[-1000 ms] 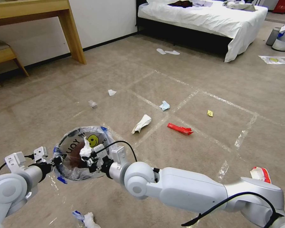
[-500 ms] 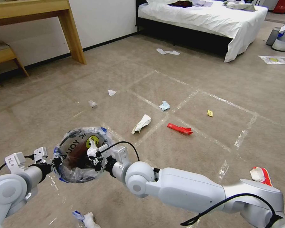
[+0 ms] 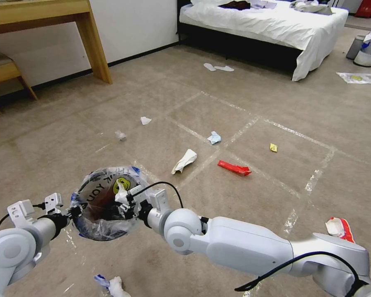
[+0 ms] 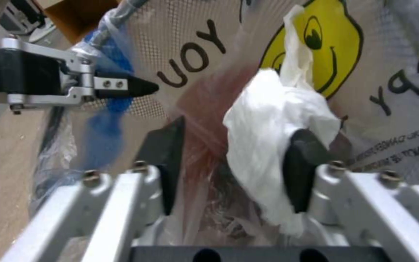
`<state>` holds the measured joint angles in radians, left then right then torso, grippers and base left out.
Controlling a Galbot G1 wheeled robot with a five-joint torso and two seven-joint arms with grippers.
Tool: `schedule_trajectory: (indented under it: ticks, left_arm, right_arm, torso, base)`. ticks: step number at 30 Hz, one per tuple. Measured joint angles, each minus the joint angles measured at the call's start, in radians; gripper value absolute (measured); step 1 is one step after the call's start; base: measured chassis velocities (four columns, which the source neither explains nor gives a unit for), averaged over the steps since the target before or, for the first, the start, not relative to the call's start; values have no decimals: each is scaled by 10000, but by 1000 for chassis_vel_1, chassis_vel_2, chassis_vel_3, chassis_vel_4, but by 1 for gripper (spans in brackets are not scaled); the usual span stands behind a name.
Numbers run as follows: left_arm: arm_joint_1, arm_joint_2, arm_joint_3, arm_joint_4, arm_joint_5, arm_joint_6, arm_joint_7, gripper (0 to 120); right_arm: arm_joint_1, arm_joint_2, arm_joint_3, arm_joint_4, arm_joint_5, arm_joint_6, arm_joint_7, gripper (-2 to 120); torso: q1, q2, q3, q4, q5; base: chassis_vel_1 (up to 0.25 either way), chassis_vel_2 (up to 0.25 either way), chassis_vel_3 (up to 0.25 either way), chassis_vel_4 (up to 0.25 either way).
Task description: Pick up the trash bin and place the garbage on the floor into it.
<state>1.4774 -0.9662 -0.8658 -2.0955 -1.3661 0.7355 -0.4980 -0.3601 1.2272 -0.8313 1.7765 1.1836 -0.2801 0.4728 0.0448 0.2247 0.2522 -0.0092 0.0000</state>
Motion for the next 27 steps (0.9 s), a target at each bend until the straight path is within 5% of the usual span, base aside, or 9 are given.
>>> schedule_trajectory:
  ticks: [14, 27]
  left_arm:
    - [-20, 69, -47, 131, -9, -5, 1, 0]
    - [22, -10, -44, 135, 47, -4, -18, 0]
  right_arm:
    - [66, -164, 113, 390, 202, -153, 244, 99]
    - [33, -185, -55, 351, 109, -308, 451, 100]
  torso:
    - [0, 0, 0, -1, 1]
    - [0, 0, 0, 0, -1]
  base:
    - [0, 0, 0, 0]
    - [0, 0, 0, 0]
